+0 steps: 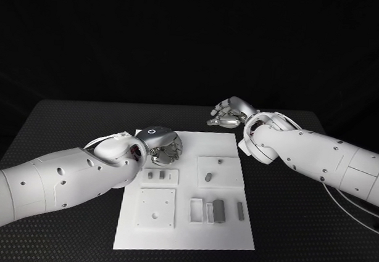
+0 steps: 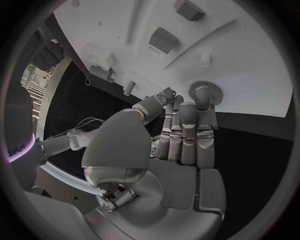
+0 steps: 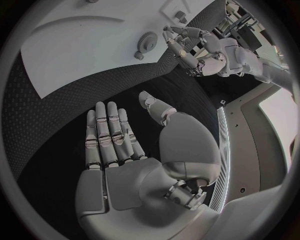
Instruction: Assemble the parts on the task board
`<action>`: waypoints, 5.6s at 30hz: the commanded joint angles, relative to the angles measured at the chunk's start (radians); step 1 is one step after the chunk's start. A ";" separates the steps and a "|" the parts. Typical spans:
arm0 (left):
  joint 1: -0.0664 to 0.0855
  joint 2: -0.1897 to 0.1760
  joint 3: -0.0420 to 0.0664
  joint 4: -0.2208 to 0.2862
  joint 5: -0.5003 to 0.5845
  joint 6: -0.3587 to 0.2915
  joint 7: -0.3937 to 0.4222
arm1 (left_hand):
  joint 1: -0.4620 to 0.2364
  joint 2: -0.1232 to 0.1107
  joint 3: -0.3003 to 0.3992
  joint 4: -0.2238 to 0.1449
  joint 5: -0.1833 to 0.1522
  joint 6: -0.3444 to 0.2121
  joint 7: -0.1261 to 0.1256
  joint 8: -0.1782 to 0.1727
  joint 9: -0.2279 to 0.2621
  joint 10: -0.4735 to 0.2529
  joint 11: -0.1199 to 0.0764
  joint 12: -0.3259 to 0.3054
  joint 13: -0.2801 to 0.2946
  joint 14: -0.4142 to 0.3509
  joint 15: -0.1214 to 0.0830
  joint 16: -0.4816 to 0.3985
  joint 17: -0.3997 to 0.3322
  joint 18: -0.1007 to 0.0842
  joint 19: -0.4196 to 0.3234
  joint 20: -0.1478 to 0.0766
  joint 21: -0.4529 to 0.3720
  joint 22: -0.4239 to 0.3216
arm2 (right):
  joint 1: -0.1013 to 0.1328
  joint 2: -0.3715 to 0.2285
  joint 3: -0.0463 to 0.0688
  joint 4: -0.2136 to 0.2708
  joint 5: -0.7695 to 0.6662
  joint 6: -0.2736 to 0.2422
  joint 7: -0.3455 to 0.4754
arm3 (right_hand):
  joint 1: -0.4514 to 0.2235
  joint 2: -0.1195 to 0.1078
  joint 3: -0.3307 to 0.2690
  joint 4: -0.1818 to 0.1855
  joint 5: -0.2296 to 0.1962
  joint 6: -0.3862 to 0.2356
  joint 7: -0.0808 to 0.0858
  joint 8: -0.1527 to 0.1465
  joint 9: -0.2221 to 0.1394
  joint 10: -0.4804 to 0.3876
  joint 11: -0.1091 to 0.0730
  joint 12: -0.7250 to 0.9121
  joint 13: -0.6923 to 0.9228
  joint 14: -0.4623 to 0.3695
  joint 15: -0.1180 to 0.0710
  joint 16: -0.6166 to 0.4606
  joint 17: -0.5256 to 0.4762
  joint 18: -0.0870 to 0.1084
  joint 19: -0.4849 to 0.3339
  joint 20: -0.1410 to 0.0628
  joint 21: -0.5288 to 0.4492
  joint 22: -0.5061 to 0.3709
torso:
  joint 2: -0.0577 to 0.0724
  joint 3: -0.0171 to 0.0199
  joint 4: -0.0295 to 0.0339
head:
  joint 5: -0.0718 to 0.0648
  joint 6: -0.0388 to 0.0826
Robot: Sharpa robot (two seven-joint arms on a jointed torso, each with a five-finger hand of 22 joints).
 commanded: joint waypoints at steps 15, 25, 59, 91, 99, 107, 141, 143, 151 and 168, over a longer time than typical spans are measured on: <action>0.012 -0.091 0.003 0.038 0.070 0.101 -0.010 | -0.016 0.006 0.003 0.005 -0.001 0.007 0.000 0.003 -0.001 0.009 -0.001 -0.002 0.001 0.003 -0.002 0.005 0.001 0.048 0.000 -0.006 0.005 0.023 | 0.000 -0.001 0.000 -0.007 0.002 0.012 0.011 | -0.009 0.000 -0.006 0.004 0.002 -0.010 0.013 -0.003 -0.002 0.006 -0.003 -0.004 -0.004 0.007 -0.001 -0.005 -0.001 -0.009 -0.002 0.002 -0.008 0.002 | 0.002 -0.0010 -0.0004 | 0.006 -0.001; 0.013 -0.105 0.001 0.031 0.044 0.125 -0.022 | -0.017 0.007 0.003 0.005 -0.001 0.008 -0.001 0.004 -0.001 0.010 -0.001 -0.002 0.002 0.003 -0.003 0.005 0.001 0.048 0.000 -0.006 0.005 0.023 | 0.000 0.000 0.000 -0.010 0.002 0.012 0.011 | -0.010 0.000 -0.006 0.005 0.002 -0.010 0.013 -0.003 -0.003 0.007 -0.003 -0.004 -0.006 0.007 -0.001 -0.006 -0.001 -0.009 -0.002 0.002 -0.008 0.002 | 0.002 -0.0006 -0.0027 | 0.010 -0.002; 0.012 -0.095 -0.009 0.028 0.010 0.141 -0.029 | -0.022 0.007 0.003 0.007 -0.002 0.007 0.000 0.003 -0.002 0.010 -0.001 -0.005 0.002 0.001 -0.003 0.006 0.001 0.046 -0.004 -0.007 0.004 0.023 | 0.000 -0.003 0.000 -0.007 0.002 0.013 0.010 | -0.009 -0.001 -0.007 0.005 0.002 -0.011 0.013 -0.003 -0.003 0.007 -0.003 -0.004 -0.010 0.007 0.000 -0.008 -0.001 -0.009 -0.003 0.002 -0.011 0.004 | 0.002 0.0007 -0.0029 | 0.010 -0.006; 0.011 -0.075 -0.052 0.005 -0.002 0.168 -0.028 | -0.023 0.009 0.003 0.006 -0.002 0.009 -0.001 0.005 -0.003 0.013 -0.002 -0.005 0.003 0.000 -0.004 0.008 0.003 0.045 -0.007 -0.008 0.003 0.023 | 0.000 -0.004 0.000 -0.008 0.002 0.017 0.009 | -0.008 -0.001 -0.007 0.005 0.002 -0.010 0.013 -0.003 -0.004 0.008 -0.003 -0.005 -0.014 0.006 0.000 -0.010 -0.002 -0.010 -0.003 0.002 -0.013 0.005 | 0.002 -0.0004 -0.0034 | 0.005 -0.011; 0.011 -0.074 -0.052 0.004 0.004 0.134 -0.018 | -0.022 0.004 0.004 0.004 -0.002 0.002 0.001 0.001 -0.005 0.008 0.000 -0.009 0.002 -0.005 -0.002 0.007 0.003 0.043 -0.012 -0.008 0.001 0.022 | 0.000 -0.005 0.000 -0.007 0.002 0.014 0.009 | -0.009 -0.002 -0.007 0.006 0.002 -0.011 0.013 -0.003 -0.005 0.007 -0.002 -0.006 -0.016 0.006 0.001 -0.012 -0.002 -0.010 -0.004 0.002 -0.014 0.006 | 0.001 0.0000 -0.0019 | 0.004 -0.010; 0.011 -0.076 -0.052 0.003 0.033 0.104 -0.011 | -0.026 -0.014 0.003 0.003 -0.002 -0.035 0.016 -0.018 -0.016 -0.019 0.009 -0.014 -0.004 -0.015 0.007 0.004 0.002 0.042 -0.021 -0.003 -0.004 0.021 | 0.000 -0.006 0.000 -0.008 0.003 0.014 0.009 | -0.008 -0.003 -0.008 0.006 0.002 -0.012 0.013 -0.003 -0.005 0.007 -0.002 -0.006 -0.018 0.005 0.001 -0.013 -0.002 -0.010 -0.005 0.003 -0.015 0.006 | 0.001 0.0009 -0.0029 | 0.004 -0.010; 0.011 -0.103 -0.051 0.001 0.051 0.097 -0.040 | -0.054 -0.060 -0.041 0.009 -0.001 -0.189 0.023 -0.081 -0.045 -0.103 0.036 -0.013 -0.018 -0.059 0.033 -0.004 -0.003 0.052 -0.055 0.023 -0.028 0.021 | -0.001 -0.014 0.000 -0.007 -0.005 0.049 0.011 | -0.001 -0.002 -0.006 0.004 0.002 -0.014 0.013 -0.004 -0.007 0.006 -0.001 -0.007 -0.028 0.006 0.002 -0.016 -0.001 -0.010 -0.006 0.002 -0.020 0.010 | 0.002 -0.0002 -0.0023 | 0.003 -0.005; 0.011 -0.114 -0.049 0.002 0.054 0.087 -0.038 | -0.053 -0.063 -0.042 0.010 -0.001 -0.186 0.024 -0.078 -0.044 -0.108 0.038 -0.013 -0.018 -0.061 0.034 -0.005 -0.003 0.052 -0.056 0.024 -0.030 0.021 | -0.001 -0.017 0.000 -0.005 -0.037 0.068 0.022 | 0.005 -0.001 -0.005 0.000 0.002 -0.013 0.013 -0.003 -0.008 0.006 -0.001 -0.007 -0.030 0.007 0.001 -0.016 0.000 -0.009 -0.004 0.002 -0.021 0.011 | 0.002 -0.0003 -0.0027 | 0.001 -0.001; 0.011 -0.167 -0.028 -0.004 0.150 0.076 -0.036 | -0.050 -0.067 -0.041 0.013 -0.001 -0.184 0.029 -0.072 -0.041 -0.128 0.043 -0.014 -0.021 -0.067 0.040 -0.009 -0.006 0.055 -0.061 0.030 -0.035 0.020 | -0.003 -0.033 -0.003 -0.011 -0.140 0.178 0.099 | 0.029 0.010 -0.003 -0.025 0.002 -0.003 0.008 0.004 -0.008 0.017 -0.004 0.000 -0.042 0.042 -0.015 -0.001 0.011 0.001 0.028 -0.001 -0.016 0.019 | 0.002 -0.0007 -0.0034 | -0.010 0.008; 0.012 -0.285 0.004 -0.040 0.985 0.079 0.076 | -0.066 -0.053 -0.035 0.030 0.001 -0.154 0.064 -0.041 -0.029 -0.134 0.052 -0.001 -0.015 -0.120 0.050 -0.074 -0.043 0.045 -0.123 0.050 -0.091 -0.002 | -0.022 -0.123 -0.036 0.078 -0.489 0.214 0.135 | 0.042 0.003 0.004 -0.056 0.002 0.065 -0.017 0.038 -0.004 0.112 -0.039 0.012 -0.074 0.194 -0.089 0.062 0.063 0.058 0.199 -0.013 0.013 0.023 | 0.001 -0.0013 -0.0016 | -0.016 0.021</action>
